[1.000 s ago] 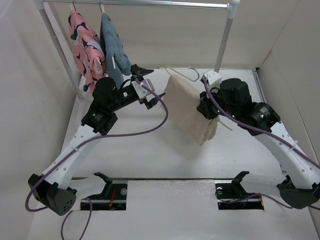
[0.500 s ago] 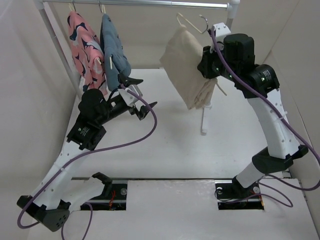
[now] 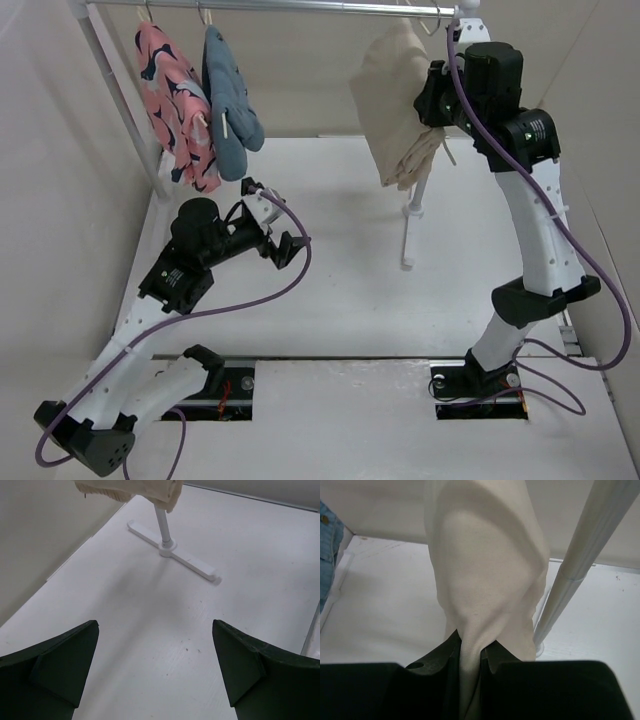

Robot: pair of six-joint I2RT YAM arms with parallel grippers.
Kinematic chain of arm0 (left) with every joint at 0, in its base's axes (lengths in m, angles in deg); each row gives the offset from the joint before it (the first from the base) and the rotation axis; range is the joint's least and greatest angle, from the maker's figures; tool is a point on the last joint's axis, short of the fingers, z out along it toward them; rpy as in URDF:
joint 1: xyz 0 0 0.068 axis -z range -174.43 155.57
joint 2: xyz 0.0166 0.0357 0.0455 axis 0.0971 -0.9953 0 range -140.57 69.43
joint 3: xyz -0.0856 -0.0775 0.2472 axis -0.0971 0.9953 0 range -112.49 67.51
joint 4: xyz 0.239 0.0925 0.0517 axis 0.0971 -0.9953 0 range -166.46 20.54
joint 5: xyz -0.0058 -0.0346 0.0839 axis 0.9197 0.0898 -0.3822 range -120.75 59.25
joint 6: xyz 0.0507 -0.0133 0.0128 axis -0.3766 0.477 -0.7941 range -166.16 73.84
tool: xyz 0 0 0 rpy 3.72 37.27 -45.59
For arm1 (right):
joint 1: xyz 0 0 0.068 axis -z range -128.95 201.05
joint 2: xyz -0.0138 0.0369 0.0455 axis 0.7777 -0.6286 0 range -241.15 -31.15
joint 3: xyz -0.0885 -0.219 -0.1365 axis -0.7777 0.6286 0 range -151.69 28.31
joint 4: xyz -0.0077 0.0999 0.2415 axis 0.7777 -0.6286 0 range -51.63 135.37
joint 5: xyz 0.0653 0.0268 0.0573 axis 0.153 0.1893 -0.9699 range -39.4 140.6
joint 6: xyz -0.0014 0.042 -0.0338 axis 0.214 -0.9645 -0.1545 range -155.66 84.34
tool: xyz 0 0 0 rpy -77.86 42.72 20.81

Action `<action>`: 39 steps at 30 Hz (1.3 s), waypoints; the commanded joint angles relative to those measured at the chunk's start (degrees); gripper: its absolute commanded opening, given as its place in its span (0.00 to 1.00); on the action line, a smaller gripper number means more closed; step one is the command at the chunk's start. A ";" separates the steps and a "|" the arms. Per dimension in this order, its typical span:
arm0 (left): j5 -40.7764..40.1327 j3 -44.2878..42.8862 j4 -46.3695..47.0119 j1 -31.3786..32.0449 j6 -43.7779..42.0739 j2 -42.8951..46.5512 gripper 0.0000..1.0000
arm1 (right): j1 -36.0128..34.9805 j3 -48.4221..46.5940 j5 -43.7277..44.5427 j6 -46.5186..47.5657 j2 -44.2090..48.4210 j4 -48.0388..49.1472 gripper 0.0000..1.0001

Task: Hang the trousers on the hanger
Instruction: Place the hanger at the clothesline.

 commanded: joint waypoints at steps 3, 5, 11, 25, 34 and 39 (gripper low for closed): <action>-0.14 0.95 2.19 0.01 2.74 2.54 0.95 | 1.38 -2.73 0.06 -3.48 -1.34 12.34 0.00; -0.14 1.47 2.19 0.01 2.21 3.15 0.95 | 1.90 -2.72 0.06 -4.18 -2.04 13.48 0.00; -0.14 2.00 1.66 0.01 1.68 3.16 0.95 | 2.95 -2.20 -0.47 -5.94 -5.29 16.74 0.00; -1.29 3.05 0.08 0.01 1.68 4.30 0.95 | 2.43 17.03 -4.60 -7.17 3.04 21.66 0.78; -1.29 2.53 0.08 0.01 1.68 4.30 0.95 | 2.43 21.79 -2.58 -5.42 9.90 17.27 1.00; -1.29 2.00 0.08 0.01 1.68 4.30 0.95 | 1.91 25.21 -1.44 -4.89 13.06 16.03 1.00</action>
